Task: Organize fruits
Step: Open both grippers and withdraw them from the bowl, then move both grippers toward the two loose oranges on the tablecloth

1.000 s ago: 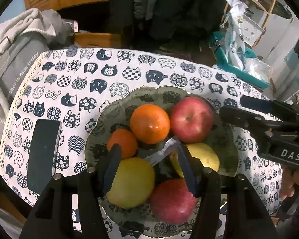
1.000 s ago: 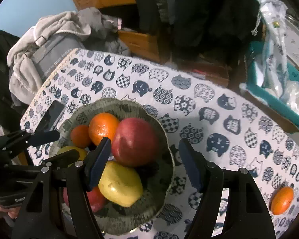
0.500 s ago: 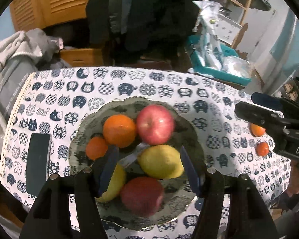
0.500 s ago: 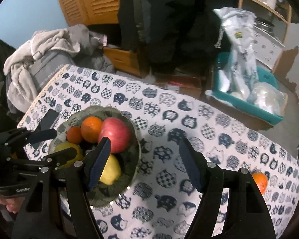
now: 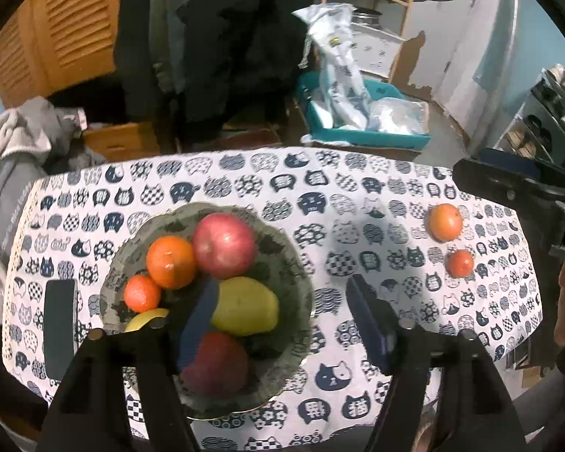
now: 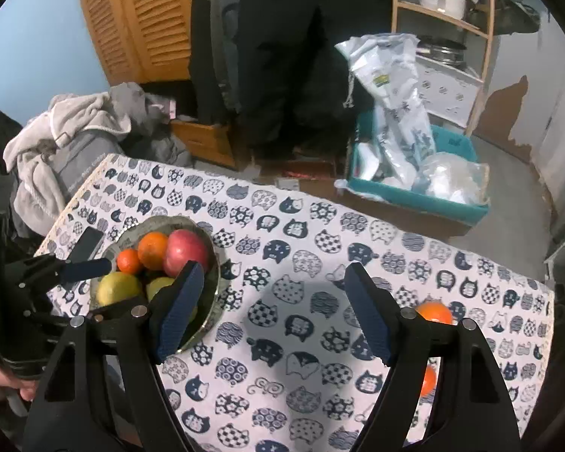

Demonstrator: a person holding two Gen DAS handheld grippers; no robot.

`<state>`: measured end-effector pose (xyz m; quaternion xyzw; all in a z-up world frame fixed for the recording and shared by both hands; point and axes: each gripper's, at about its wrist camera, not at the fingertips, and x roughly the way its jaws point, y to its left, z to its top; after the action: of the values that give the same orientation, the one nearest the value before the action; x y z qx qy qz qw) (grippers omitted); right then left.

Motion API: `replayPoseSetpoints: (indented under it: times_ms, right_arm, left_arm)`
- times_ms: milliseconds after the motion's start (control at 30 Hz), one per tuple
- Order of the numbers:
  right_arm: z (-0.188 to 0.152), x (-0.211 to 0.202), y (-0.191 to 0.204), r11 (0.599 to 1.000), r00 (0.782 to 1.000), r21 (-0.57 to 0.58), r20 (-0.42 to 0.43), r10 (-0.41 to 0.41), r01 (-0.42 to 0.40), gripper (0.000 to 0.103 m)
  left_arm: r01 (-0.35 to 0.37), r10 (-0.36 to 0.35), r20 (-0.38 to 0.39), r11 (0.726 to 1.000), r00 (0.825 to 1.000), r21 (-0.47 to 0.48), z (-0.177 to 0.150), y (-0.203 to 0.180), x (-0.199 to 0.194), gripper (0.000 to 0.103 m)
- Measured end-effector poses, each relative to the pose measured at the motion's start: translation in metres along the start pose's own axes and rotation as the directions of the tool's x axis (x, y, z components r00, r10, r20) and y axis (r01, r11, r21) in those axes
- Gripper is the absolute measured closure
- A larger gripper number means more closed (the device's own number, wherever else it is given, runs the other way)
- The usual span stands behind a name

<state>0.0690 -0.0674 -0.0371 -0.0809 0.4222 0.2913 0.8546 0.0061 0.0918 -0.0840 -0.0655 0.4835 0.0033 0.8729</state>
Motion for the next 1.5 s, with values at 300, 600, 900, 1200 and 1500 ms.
replayPoseSetpoints:
  times_ms: [300, 600, 900, 1200, 1500]
  right_arm:
    - [-0.007, -0.034, -0.019, 1.000, 0.998, 0.017, 0.051, -0.025, 0.024, 0.021]
    - [-0.020, -0.044, -0.048, 0.998, 0.998, 0.053, 0.048, -0.047, 0.045, 0.021]
    - [-0.041, -0.047, -0.092, 0.990, 0.996, 0.113, 0.018, -0.087, 0.085, 0.021]
    - [-0.064, -0.035, -0.126, 0.983, 0.993, 0.145, -0.043, -0.110, 0.116, 0.021]
    - [-0.093, -0.008, -0.166, 0.967, 0.986, 0.220, -0.134, -0.104, 0.132, 0.021]
  left_arm:
    - [0.019, -0.020, 0.016, 0.998, 1.000, 0.065, 0.004, -0.033, -0.007, 0.027]
    - [0.025, -0.027, 0.016, 0.993, 0.999, 0.115, 0.009, -0.064, 0.002, 0.027]
    - [0.043, -0.043, 0.001, 0.987, 0.999, 0.153, 0.013, -0.093, 0.016, 0.027]
    - [0.044, -0.041, -0.021, 0.980, 0.999, 0.196, 0.012, -0.118, 0.037, 0.027]
    - [0.040, -0.028, -0.055, 0.972, 0.998, 0.231, 0.009, -0.131, 0.059, 0.027]
